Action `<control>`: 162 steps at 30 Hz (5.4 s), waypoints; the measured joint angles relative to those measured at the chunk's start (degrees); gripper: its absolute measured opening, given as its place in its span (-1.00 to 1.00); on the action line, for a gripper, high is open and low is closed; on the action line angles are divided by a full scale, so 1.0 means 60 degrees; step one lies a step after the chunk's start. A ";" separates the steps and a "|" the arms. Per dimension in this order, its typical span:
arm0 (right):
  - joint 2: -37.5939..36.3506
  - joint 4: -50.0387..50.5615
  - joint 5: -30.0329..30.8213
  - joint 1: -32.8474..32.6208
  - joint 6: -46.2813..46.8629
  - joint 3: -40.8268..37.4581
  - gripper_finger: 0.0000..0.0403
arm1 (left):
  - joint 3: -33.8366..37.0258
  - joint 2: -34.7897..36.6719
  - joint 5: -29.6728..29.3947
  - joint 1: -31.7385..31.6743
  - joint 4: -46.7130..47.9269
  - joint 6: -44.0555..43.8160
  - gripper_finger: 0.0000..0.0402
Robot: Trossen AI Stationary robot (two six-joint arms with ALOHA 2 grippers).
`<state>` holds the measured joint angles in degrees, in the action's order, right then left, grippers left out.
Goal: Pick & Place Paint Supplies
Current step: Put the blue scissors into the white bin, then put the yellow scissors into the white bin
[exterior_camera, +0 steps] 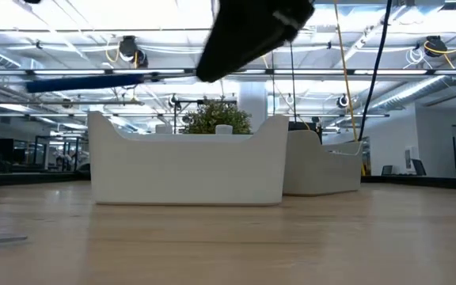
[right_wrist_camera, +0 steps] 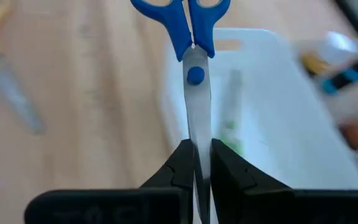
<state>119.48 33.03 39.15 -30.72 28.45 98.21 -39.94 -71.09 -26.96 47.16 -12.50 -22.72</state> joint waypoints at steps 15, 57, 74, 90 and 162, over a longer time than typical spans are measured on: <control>-0.0104 0.2890 0.0718 0.0075 0.3109 -0.0002 -0.91 | 0.0007 0.0000 -0.0280 0.0411 0.0393 -0.0039 -0.82; -0.0110 -0.5013 -0.0123 -0.0535 -0.3664 0.0001 0.06 | 0.0018 -0.4616 0.1781 0.2739 0.0091 -0.4601 -0.83; 0.0922 -0.5968 -0.2847 -0.0207 -0.3325 0.0009 0.04 | -0.0018 -0.4808 0.2598 0.0998 0.1312 -0.3773 -0.83; 0.1191 -0.5793 -0.2812 0.0182 -0.2874 0.0008 0.04 | -0.0761 -0.3515 0.1026 0.0991 0.2889 -0.2082 -0.83; 0.1953 -0.6953 -0.3578 0.0610 -0.3956 -0.0002 0.04 | -0.0409 -0.3674 0.0732 0.1820 0.3009 -0.5805 -0.97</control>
<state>131.20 -8.69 17.68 -27.06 4.72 98.19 -42.40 -93.14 -22.57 58.08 5.56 -57.55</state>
